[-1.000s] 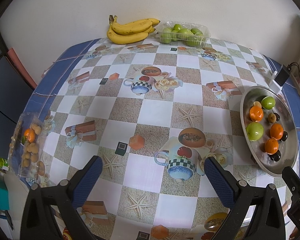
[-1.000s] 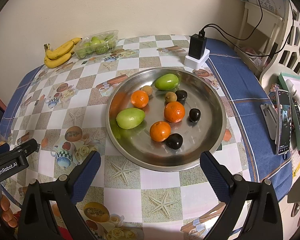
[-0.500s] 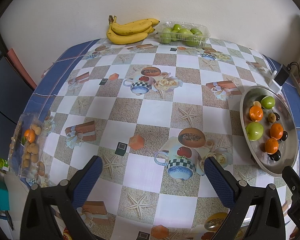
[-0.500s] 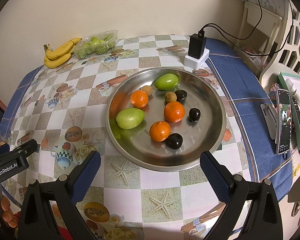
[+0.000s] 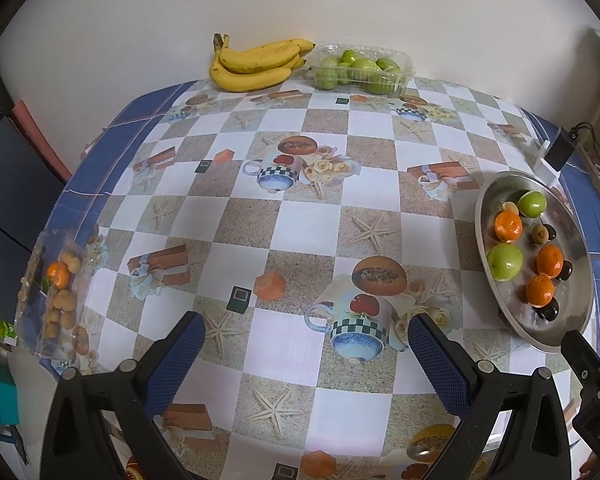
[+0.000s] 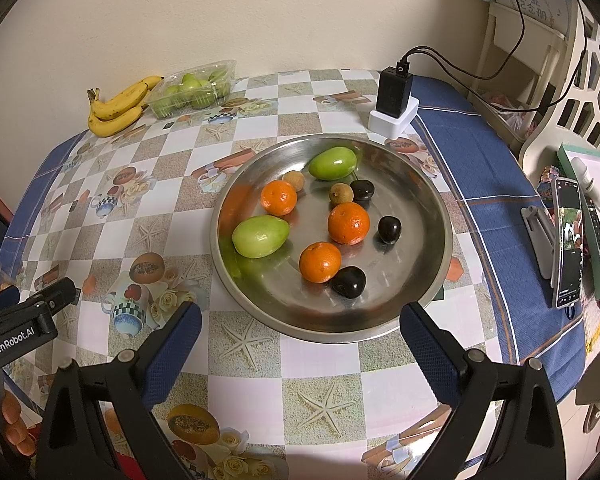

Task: Organize fruits

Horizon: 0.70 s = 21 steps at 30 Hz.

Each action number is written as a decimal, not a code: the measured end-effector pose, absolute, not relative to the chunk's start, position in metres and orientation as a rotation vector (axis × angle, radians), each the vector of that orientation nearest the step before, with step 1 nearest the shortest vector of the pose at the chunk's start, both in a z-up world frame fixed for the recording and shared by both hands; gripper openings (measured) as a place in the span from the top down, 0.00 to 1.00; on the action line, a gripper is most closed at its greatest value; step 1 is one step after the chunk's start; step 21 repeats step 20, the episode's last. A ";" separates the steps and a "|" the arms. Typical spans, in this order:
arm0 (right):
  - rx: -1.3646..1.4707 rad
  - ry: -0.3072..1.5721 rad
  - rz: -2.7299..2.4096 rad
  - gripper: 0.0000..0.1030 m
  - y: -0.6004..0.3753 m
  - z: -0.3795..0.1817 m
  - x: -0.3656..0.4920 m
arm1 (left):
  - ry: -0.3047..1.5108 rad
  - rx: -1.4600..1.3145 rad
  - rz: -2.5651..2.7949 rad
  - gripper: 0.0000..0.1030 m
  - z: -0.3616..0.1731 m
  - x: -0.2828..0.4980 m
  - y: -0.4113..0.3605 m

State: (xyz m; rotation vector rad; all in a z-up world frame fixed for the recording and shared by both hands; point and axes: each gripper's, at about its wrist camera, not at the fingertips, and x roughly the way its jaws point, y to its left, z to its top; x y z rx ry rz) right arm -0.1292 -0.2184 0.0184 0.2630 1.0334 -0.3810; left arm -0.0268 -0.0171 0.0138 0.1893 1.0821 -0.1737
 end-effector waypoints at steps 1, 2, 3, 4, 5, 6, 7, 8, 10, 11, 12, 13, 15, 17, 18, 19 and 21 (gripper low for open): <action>0.262 1.033 -0.380 0.03 -0.219 0.019 -0.129 | 1.086 0.185 -0.179 0.00 0.013 -0.027 -0.017; 0.263 1.033 -0.382 0.03 -0.219 0.018 -0.129 | 1.091 0.184 -0.182 0.00 0.013 -0.026 -0.017; 0.263 1.032 -0.382 0.03 -0.219 0.018 -0.129 | 1.095 0.181 -0.183 0.00 0.012 -0.026 -0.016; 0.263 1.032 -0.382 0.03 -0.218 0.018 -0.129 | 1.097 0.180 -0.185 0.00 0.012 -0.026 -0.016; 0.263 1.032 -0.383 0.03 -0.218 0.018 -0.129 | 1.096 0.177 -0.185 0.00 0.012 -0.026 -0.016; 0.264 1.032 -0.383 0.03 -0.218 0.018 -0.129 | 1.095 0.179 -0.185 0.00 0.012 -0.026 -0.016; 0.263 1.033 -0.383 0.03 -0.218 0.018 -0.129 | 1.094 0.181 -0.183 0.00 0.012 -0.026 -0.016; 0.263 1.032 -0.383 0.03 -0.217 0.018 -0.130 | 1.093 0.182 -0.182 0.00 0.012 -0.026 -0.016; 0.265 1.032 -0.384 0.03 -0.218 0.018 -0.129 | 1.093 0.182 -0.181 0.00 0.012 -0.026 -0.016; 0.266 1.032 -0.384 0.03 -0.218 0.018 -0.129 | 1.095 0.183 -0.180 0.01 0.012 -0.026 -0.016; 0.267 1.033 -0.384 0.03 -0.217 0.018 -0.129 | 1.097 0.182 -0.179 0.01 0.012 -0.026 -0.016; 0.267 1.033 -0.385 0.03 -0.218 0.018 -0.129 | 1.098 0.181 -0.179 0.01 0.012 -0.026 -0.016; 0.266 1.033 -0.384 0.03 -0.218 0.018 -0.129 | 1.096 0.176 -0.176 0.01 0.012 -0.026 -0.015; 0.266 1.033 -0.384 0.03 -0.217 0.018 -0.129 | 1.086 0.171 -0.161 0.01 0.014 -0.026 -0.013; 0.267 1.033 -0.384 0.03 -0.218 0.018 -0.129 | 1.085 0.168 -0.161 0.01 0.014 -0.026 -0.012; 0.267 1.033 -0.384 0.03 -0.218 0.018 -0.129 | 1.087 0.166 -0.162 0.01 0.013 -0.026 -0.012; 0.268 1.033 -0.385 0.03 -0.218 0.018 -0.129 | 1.089 0.163 -0.161 0.01 0.013 -0.026 -0.012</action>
